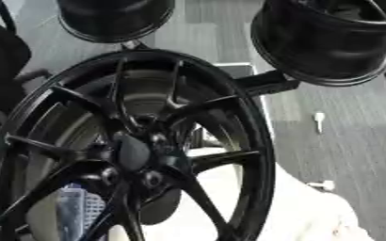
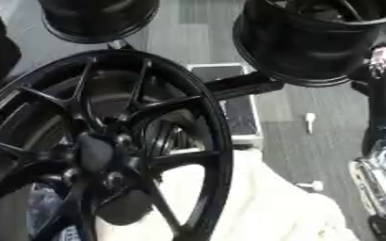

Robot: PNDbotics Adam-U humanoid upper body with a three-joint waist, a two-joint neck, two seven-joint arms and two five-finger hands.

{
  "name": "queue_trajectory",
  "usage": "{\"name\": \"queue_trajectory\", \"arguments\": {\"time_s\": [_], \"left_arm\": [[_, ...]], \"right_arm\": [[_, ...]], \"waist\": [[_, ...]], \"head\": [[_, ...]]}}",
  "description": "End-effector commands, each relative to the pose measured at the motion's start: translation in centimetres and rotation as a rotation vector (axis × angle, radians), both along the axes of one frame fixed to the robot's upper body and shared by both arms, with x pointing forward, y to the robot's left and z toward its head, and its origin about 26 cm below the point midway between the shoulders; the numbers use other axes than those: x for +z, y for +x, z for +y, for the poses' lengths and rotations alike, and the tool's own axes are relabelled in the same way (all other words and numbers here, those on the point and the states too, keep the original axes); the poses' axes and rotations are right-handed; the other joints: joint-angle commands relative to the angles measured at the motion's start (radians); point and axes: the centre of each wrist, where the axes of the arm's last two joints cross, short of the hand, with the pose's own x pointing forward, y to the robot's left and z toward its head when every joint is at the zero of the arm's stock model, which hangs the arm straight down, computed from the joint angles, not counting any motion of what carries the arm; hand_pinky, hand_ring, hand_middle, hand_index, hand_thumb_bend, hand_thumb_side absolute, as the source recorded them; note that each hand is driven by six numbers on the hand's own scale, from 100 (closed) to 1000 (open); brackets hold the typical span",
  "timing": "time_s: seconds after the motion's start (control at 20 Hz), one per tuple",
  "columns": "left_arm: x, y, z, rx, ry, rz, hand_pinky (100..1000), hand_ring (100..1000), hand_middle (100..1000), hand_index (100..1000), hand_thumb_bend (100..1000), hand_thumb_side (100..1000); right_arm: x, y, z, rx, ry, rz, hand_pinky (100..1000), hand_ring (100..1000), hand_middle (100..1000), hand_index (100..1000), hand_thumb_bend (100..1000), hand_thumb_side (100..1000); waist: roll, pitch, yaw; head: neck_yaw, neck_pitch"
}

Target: Pull the pin out of the wheel hub.

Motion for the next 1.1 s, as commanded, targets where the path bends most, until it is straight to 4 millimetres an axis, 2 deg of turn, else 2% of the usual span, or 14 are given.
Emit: {"name": "queue_trajectory", "arguments": {"time_s": [0.05,0.1,0.15,0.2,0.35,0.45,0.55,0.6,0.75,0.8,0.95,1.1], "left_arm": [[0.8,-0.4,2.3,0.068,-0.001,-0.013,616,541,381,588,547,100],[0.2,0.0,2.6,0.057,-0.006,0.010,663,601,461,653,566,100],[-0.3,0.3,2.5,0.033,-0.003,0.031,732,705,587,752,608,145],[-0.7,0.5,2.4,0.009,0.004,0.046,775,767,669,811,663,216],[-1.5,0.8,1.7,-0.065,0.050,0.077,831,849,802,892,745,319],[-1.8,0.9,1.7,-0.104,0.072,0.092,836,854,817,903,765,340],[-2.0,0.9,2.1,-0.128,0.085,0.101,817,834,796,890,725,335],[-1.9,0.9,2.5,-0.137,0.088,0.101,802,821,776,871,689,330],[-1.1,0.6,3.3,-0.155,0.097,0.057,764,791,734,825,554,239],[-0.7,0.5,3.0,-0.171,0.103,0.020,758,787,726,816,495,229],[0.7,-0.2,1.6,-0.234,0.125,-0.111,745,780,717,813,416,236],[1.2,-0.6,-0.2,-0.308,0.132,-0.230,748,782,719,818,348,224]], "right_arm": [[1.3,-0.3,0.0,0.000,-0.030,-0.043,755,667,547,718,100,788],[1.3,-0.2,0.1,0.003,-0.030,-0.044,755,667,547,718,100,788],[1.3,-0.2,0.1,0.006,-0.029,-0.045,755,667,546,718,100,788],[1.4,-0.2,0.1,0.007,-0.029,-0.045,755,667,546,718,100,788],[1.4,-0.2,0.2,0.014,-0.028,-0.047,755,667,546,718,100,788],[1.5,-0.1,0.3,0.018,-0.029,-0.049,755,666,546,718,100,787],[1.6,-0.1,0.3,0.020,-0.031,-0.052,755,666,546,718,100,787],[1.6,-0.1,0.4,0.020,-0.032,-0.052,755,666,546,718,100,787],[1.7,-0.1,0.3,0.018,-0.038,-0.055,755,666,546,718,100,786],[1.7,-0.1,0.3,0.018,-0.042,-0.055,755,666,546,718,100,785],[2.0,-0.1,0.3,0.019,-0.052,-0.059,756,666,547,718,100,778],[2.4,0.0,0.4,0.021,-0.074,-0.069,757,668,548,719,100,772]], "waist": [[0.000,-0.021,-0.005],[-0.002,-0.021,-0.008],[-0.003,-0.021,-0.010],[-0.004,-0.020,-0.010],[-0.005,-0.020,-0.010],[-0.004,-0.019,-0.008],[-0.002,-0.019,-0.006],[-0.001,-0.020,-0.005],[-0.001,-0.021,-0.001],[-0.002,-0.021,0.000],[-0.005,-0.023,0.001],[-0.008,-0.024,0.000]], "head": [[0.015,-0.007],[0.018,-0.009],[0.020,-0.010],[0.020,-0.010],[0.019,-0.013],[0.018,-0.013],[0.016,-0.013],[0.015,-0.012],[0.010,-0.011],[0.009,-0.009],[0.008,-0.009],[0.011,-0.008]]}}
